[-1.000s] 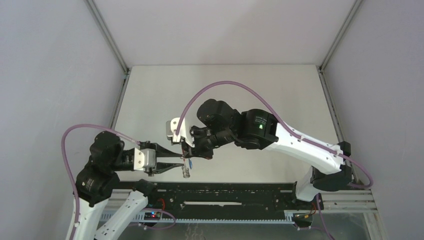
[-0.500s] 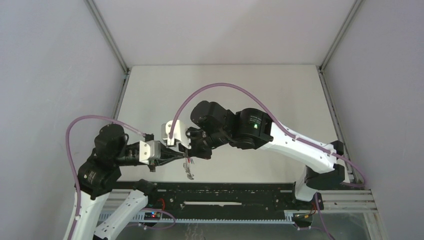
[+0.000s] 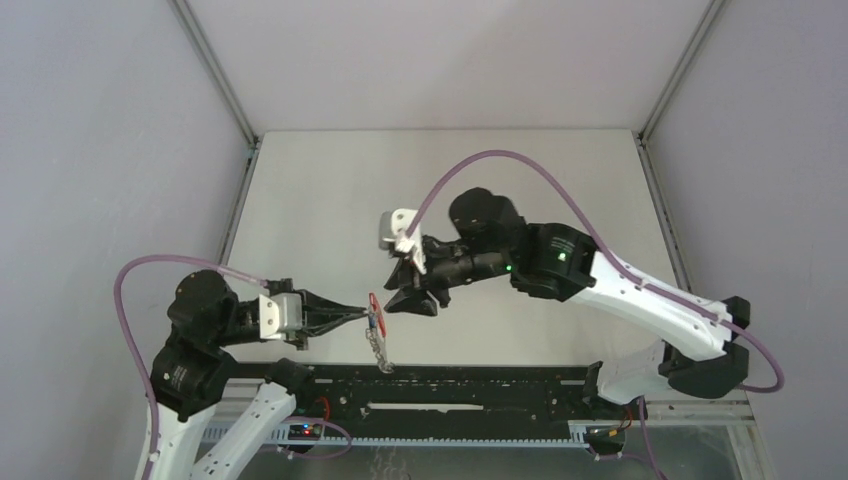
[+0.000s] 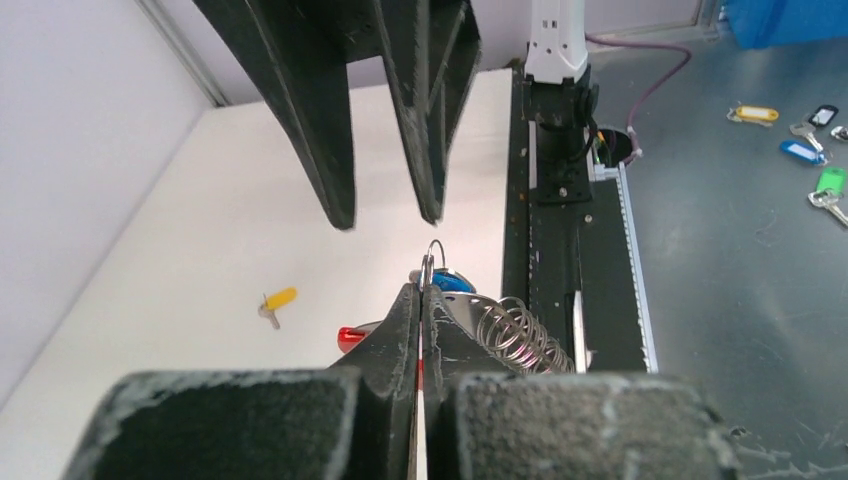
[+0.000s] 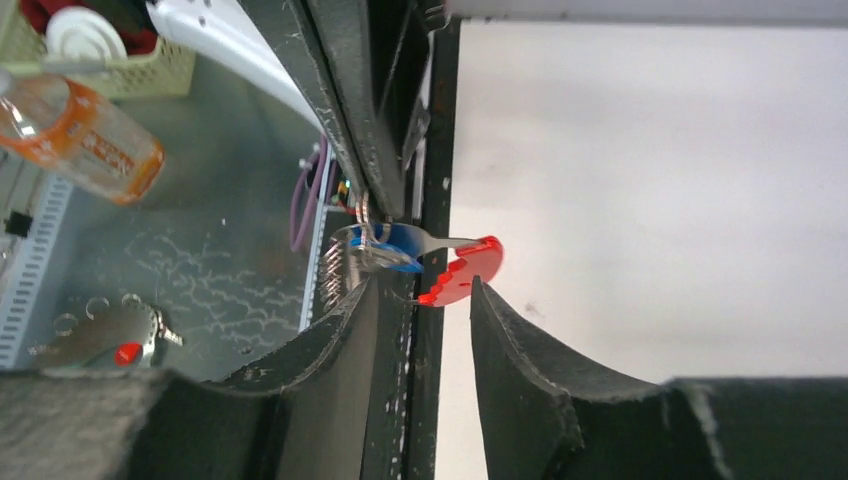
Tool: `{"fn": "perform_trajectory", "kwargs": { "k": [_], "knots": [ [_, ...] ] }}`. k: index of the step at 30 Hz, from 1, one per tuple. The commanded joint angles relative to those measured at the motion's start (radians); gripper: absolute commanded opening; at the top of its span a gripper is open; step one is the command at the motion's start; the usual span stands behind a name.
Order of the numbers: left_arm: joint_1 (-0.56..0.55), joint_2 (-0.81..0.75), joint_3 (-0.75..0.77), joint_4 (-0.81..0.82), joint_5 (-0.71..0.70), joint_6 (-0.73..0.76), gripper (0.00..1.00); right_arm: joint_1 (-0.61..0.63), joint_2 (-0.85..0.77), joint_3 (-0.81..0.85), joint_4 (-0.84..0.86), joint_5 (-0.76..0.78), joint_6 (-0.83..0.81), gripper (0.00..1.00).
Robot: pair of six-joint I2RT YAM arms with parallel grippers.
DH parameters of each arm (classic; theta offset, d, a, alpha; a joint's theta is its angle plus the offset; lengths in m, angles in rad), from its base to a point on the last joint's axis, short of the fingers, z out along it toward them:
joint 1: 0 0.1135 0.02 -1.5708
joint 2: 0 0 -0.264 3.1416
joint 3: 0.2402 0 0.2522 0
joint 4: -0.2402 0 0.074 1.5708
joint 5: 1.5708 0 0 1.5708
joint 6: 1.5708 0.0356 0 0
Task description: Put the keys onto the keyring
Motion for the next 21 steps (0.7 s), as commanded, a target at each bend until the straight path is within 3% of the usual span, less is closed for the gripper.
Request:
{"fn": "perform_trajectory", "kwargs": {
  "k": [1, 11, 21],
  "knots": [
    [-0.003, -0.023, -0.046, 0.255, 0.025, -0.199, 0.0, -0.054, -0.121, -0.098, 0.297, -0.105, 0.134, 0.48],
    [-0.003, -0.047, -0.086, 0.449, -0.037, -0.348, 0.0, -0.106, -0.192, -0.247, 0.495, -0.264, 0.284, 0.49],
    [-0.002, -0.07, -0.107, 0.493, -0.078, -0.344, 0.0, -0.108, -0.19, -0.291, 0.563, -0.249, 0.366, 0.44]
  ]
}}
